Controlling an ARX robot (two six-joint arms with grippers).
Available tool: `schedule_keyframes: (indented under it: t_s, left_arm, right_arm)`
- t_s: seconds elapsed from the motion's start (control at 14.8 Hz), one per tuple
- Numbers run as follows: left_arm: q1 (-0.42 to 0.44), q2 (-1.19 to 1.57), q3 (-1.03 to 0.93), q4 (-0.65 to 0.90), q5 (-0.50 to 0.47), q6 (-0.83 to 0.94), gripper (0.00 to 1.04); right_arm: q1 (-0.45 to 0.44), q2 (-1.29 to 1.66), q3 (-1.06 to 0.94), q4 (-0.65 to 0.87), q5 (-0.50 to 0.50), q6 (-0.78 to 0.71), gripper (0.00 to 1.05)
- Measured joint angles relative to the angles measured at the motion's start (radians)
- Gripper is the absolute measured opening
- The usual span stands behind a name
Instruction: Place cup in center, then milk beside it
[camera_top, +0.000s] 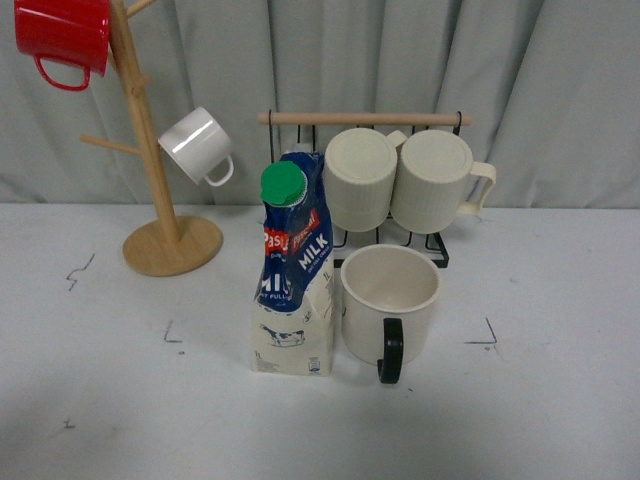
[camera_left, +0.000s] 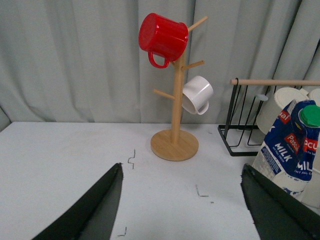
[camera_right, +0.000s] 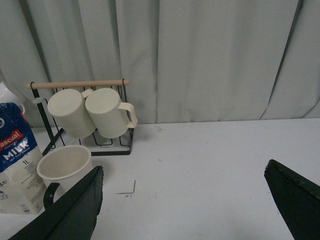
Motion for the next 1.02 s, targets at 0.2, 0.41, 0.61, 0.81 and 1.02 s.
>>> schedule_keyframes:
  t_s: [0.2, 0.41, 0.61, 0.81, 1.02]
  left_arm:
    - [0.0, 0.0, 0.0, 0.0, 0.0, 0.001, 0.99]
    - [0.0, 0.0, 0.0, 0.0, 0.0, 0.0, 0.98]
    - [0.0, 0.0, 0.0, 0.0, 0.0, 0.0, 0.98]
    - [0.0, 0.0, 0.0, 0.0, 0.0, 0.001, 0.98]
    - [0.0, 0.0, 0.0, 0.0, 0.0, 0.0, 0.98]
  right_arm:
    - [0.0, 0.0, 0.0, 0.0, 0.0, 0.0, 0.98]
    - [0.0, 0.0, 0.0, 0.0, 0.0, 0.0, 0.98]
    - [0.0, 0.0, 0.0, 0.0, 0.0, 0.0, 0.98]
    - [0.0, 0.0, 0.0, 0.0, 0.0, 0.0, 0.98]
    - [0.0, 0.0, 0.0, 0.0, 0.0, 0.0, 0.98]
